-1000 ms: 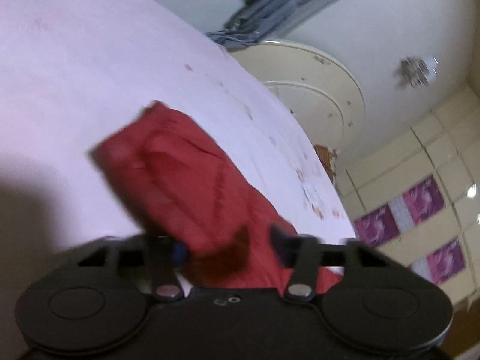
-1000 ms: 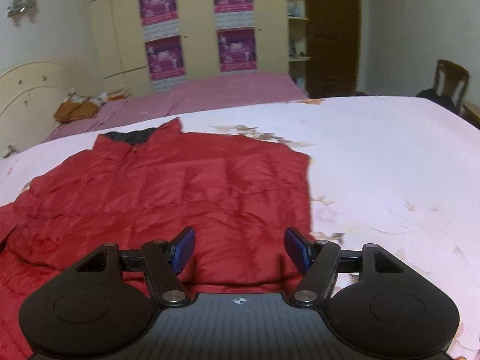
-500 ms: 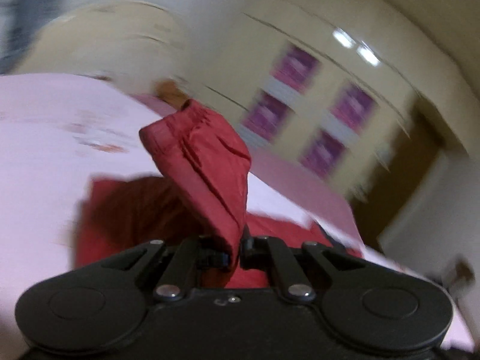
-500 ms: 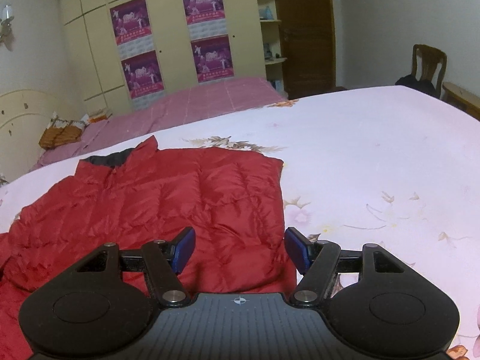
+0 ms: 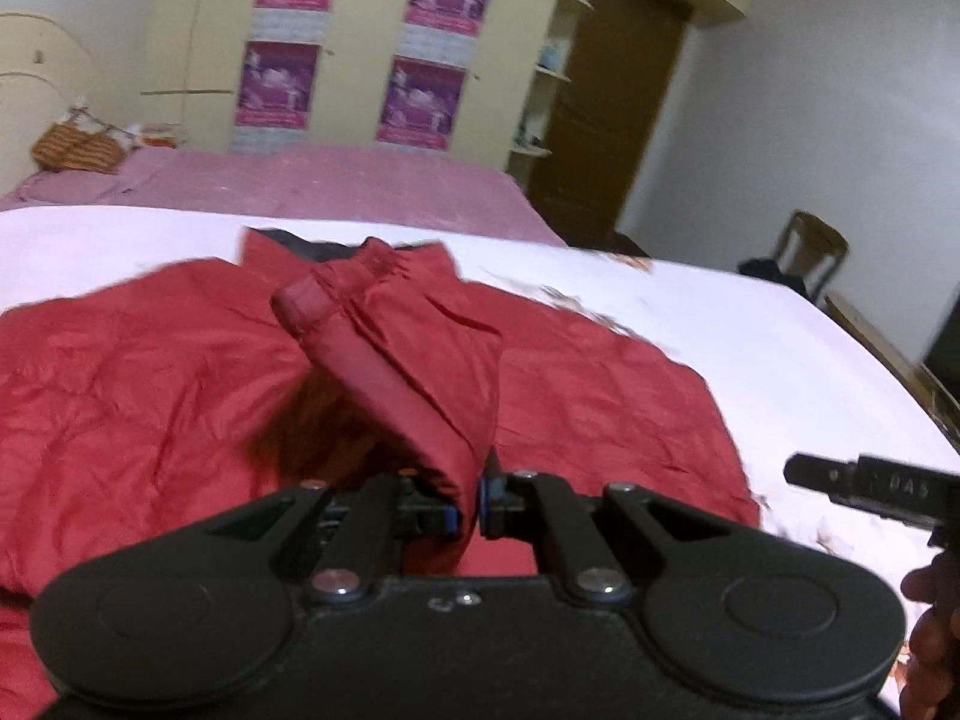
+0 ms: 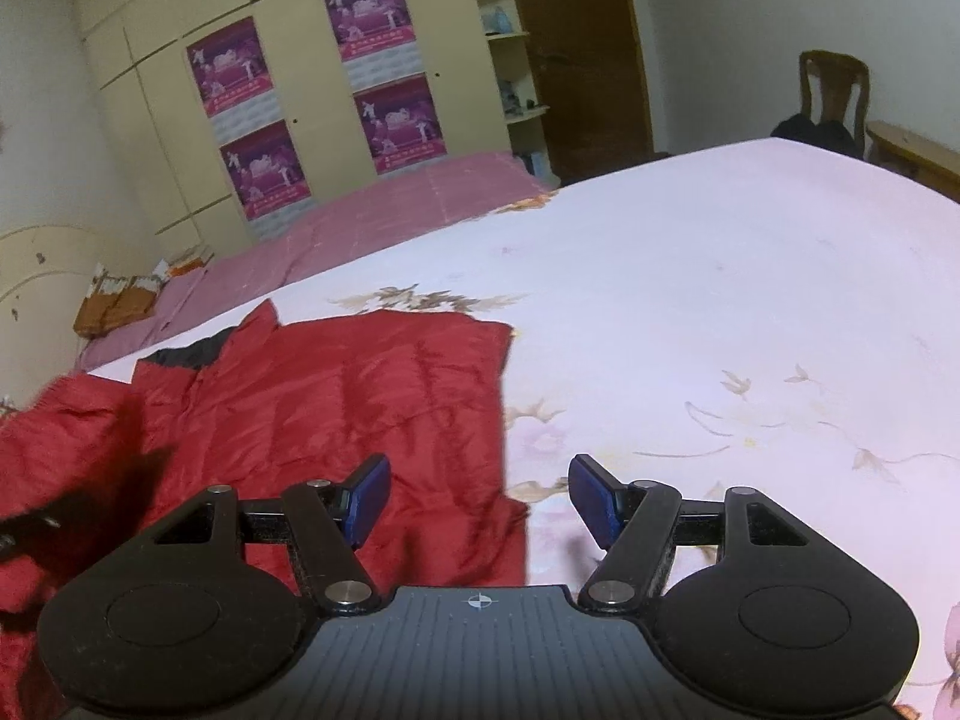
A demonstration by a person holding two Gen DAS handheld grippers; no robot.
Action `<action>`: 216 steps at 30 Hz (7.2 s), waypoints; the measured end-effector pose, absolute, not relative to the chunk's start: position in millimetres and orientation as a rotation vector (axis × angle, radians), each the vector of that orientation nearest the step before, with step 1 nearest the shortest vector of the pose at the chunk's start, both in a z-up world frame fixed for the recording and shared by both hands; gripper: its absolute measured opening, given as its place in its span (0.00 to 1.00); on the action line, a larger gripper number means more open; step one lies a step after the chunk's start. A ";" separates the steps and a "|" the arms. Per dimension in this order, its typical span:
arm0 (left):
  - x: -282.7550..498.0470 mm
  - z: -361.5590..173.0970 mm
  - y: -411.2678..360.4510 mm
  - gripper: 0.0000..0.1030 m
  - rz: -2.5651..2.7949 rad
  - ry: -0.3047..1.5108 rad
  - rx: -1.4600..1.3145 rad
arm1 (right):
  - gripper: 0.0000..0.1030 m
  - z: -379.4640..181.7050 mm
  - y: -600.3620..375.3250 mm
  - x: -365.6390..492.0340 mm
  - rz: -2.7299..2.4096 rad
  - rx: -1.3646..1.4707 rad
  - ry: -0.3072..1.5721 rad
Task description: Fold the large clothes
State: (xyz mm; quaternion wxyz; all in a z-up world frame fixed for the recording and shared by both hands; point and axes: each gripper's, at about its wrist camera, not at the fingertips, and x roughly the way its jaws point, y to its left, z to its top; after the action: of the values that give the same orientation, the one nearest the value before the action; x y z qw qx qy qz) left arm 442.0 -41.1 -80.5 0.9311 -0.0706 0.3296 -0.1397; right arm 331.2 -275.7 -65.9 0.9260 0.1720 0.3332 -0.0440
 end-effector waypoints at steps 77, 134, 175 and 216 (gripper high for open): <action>487.8 -118.1 61.0 0.81 -0.198 0.734 -0.008 | 0.56 -85.1 -94.8 406.0 0.269 0.026 0.762; 226.5 -88.0 175.7 0.29 -0.006 0.769 -0.030 | 0.04 -32.6 -238.0 169.0 0.148 0.170 0.749; 126.6 -85.4 209.7 0.05 -0.200 0.665 -0.668 | 0.05 -51.8 -354.3 49.5 0.444 0.812 0.757; 533.1 -105.9 263.3 0.90 -0.214 0.667 -0.640 | 0.71 -56.9 -319.8 493.7 0.232 0.595 0.742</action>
State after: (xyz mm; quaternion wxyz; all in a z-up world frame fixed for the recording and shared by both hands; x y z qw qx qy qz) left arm 533.1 263.3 -105.9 0.8896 -0.3079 0.3212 -0.1030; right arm 493.7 -319.8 -56.9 0.8826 0.2858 0.3563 0.1115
